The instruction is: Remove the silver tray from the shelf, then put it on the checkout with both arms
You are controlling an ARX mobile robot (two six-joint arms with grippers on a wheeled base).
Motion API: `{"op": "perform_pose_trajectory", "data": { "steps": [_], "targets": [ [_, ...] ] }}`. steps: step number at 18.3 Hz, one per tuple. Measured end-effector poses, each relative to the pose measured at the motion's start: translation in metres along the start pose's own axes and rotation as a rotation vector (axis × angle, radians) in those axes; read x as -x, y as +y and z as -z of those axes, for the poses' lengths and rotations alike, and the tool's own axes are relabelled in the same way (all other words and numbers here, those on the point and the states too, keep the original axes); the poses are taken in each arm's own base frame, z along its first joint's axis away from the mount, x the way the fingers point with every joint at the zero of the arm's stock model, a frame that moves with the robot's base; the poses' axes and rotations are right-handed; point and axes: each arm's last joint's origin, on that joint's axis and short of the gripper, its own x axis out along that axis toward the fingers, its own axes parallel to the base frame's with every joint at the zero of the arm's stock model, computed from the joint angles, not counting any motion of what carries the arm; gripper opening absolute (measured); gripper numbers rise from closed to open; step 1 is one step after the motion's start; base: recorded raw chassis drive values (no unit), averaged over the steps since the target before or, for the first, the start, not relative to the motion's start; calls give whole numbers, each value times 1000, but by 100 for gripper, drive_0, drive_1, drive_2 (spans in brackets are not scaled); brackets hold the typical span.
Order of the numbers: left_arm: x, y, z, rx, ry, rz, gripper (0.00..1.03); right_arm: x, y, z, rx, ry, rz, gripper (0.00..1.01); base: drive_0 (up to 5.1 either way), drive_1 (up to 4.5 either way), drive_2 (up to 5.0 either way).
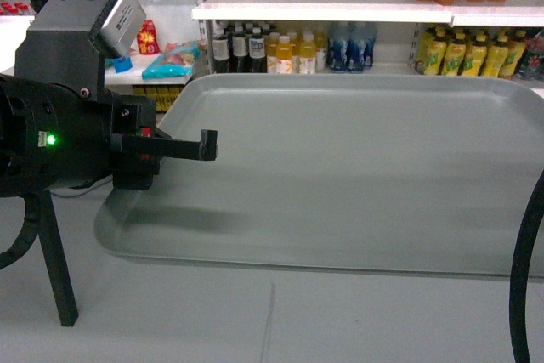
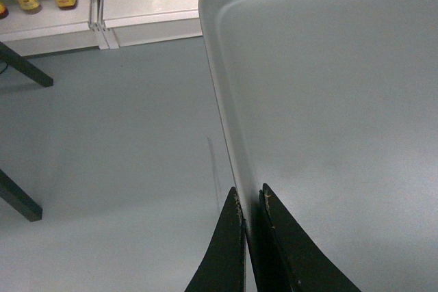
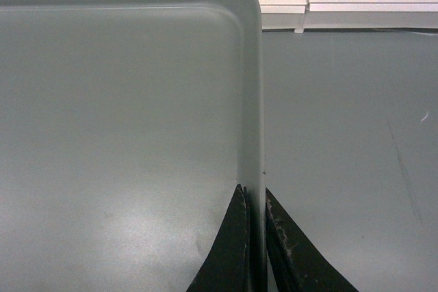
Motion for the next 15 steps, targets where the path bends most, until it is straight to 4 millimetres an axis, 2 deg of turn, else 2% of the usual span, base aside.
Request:
{"op": "perform_pose_trajectory", "data": {
  "steps": [15],
  "targets": [
    [0,0,-1,-3,-6,2,3,0,0,0,-1,-3,1,3,5,-413,423]
  ]
}}
